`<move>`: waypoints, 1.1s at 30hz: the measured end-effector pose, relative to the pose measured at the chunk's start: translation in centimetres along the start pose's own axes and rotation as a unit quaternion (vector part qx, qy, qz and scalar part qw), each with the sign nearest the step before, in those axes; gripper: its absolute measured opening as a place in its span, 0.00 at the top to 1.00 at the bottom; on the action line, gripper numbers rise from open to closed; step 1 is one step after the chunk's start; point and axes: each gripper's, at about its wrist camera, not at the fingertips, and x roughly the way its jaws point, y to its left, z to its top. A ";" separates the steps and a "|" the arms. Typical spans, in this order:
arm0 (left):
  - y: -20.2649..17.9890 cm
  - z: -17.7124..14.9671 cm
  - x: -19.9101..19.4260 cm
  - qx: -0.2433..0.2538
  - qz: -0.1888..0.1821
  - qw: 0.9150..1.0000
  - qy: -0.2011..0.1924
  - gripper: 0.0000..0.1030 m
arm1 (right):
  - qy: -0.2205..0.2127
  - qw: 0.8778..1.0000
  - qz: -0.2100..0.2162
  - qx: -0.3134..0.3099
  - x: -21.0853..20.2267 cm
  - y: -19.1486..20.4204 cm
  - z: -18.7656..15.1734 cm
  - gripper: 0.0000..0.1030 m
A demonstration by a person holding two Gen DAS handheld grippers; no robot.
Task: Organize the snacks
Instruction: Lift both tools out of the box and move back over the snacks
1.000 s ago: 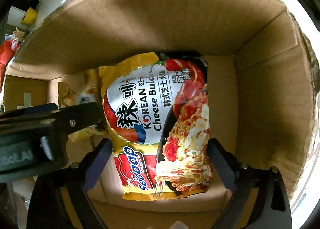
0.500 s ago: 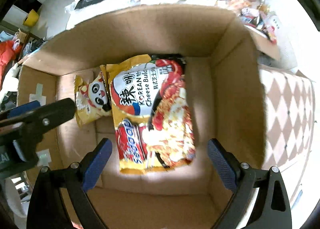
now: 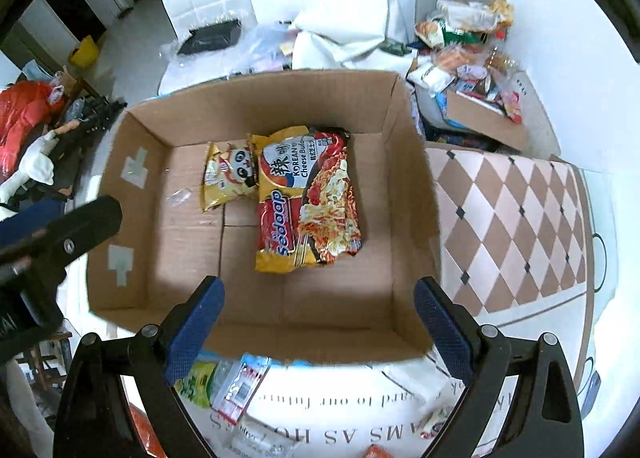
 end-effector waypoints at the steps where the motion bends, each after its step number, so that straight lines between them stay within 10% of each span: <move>1: 0.0 -0.4 -0.6 0.001 0.000 1.000 -0.003 0.14 | -0.007 1.000 0.000 -0.001 -0.8 0.0 -0.5 0.05; 14: 0.1 -6.4 -6.8 -0.027 0.005 0.999 -0.024 0.14 | -0.041 0.999 0.027 -0.001 -7.9 -0.4 -6.3 0.05; 23: 1.8 -14.5 -5.0 -0.105 0.011 0.994 0.040 0.14 | 0.035 0.997 0.063 0.034 -6.2 -4.8 -13.1 0.05; 33: 8.0 -27.0 3.7 -0.288 -0.020 0.936 0.200 0.14 | 0.200 0.972 0.054 0.111 3.6 -11.4 -24.1 0.05</move>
